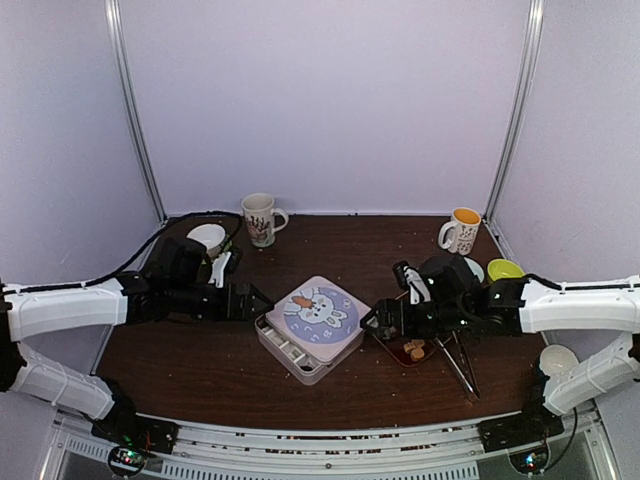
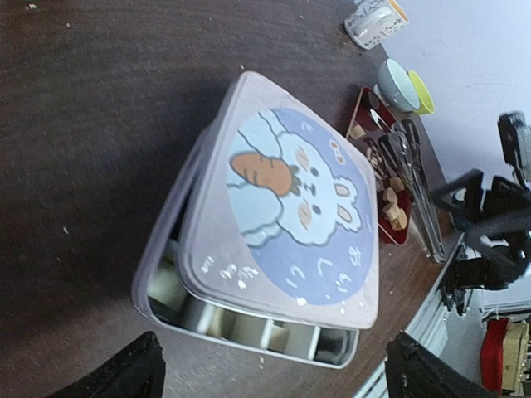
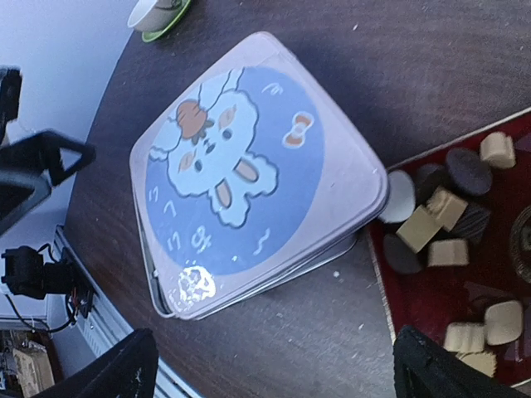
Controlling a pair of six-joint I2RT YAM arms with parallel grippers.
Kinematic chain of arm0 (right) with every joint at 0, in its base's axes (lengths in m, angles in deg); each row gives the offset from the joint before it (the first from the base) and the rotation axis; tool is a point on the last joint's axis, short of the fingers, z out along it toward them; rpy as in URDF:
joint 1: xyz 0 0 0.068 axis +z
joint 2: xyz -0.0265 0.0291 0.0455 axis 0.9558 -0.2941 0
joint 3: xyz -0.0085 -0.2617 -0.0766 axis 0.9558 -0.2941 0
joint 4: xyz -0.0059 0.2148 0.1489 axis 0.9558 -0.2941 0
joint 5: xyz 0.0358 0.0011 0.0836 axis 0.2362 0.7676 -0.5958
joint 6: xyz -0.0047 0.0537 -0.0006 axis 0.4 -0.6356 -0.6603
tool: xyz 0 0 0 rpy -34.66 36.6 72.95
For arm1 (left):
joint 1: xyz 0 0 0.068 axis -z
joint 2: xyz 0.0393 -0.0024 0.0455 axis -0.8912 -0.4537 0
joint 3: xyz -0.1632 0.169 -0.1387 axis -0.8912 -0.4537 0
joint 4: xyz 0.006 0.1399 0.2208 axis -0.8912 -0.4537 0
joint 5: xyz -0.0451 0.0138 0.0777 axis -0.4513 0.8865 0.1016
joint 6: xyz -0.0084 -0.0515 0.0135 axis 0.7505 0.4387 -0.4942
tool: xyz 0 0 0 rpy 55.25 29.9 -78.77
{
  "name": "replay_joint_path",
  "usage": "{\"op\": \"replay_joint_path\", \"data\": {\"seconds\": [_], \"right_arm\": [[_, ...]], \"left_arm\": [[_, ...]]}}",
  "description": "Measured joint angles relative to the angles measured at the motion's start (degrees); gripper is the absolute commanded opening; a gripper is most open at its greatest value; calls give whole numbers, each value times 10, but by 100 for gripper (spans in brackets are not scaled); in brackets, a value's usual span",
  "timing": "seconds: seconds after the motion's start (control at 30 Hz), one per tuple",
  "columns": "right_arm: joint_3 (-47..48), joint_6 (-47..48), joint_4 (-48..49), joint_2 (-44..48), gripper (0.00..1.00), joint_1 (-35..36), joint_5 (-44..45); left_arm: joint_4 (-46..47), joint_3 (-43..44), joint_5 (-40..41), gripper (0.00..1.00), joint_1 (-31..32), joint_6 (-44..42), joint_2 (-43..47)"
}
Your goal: Pack the chocolate
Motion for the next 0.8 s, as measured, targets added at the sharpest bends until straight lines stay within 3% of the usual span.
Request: {"op": "replay_joint_path", "data": {"seconds": [0.33, 0.57, 0.8], "right_arm": [[115, 124, -14, -123, 98, -119, -90], [180, 159, -3, -236, 97, -137, -151], [223, 189, -2, -286, 97, -139, -165]], "left_arm": [[17, -24, 53, 98, 85, 126, 43], [61, -43, 55, 98, 103, 166, 10], [89, -47, 47, 96, 103, 191, -41]]}}
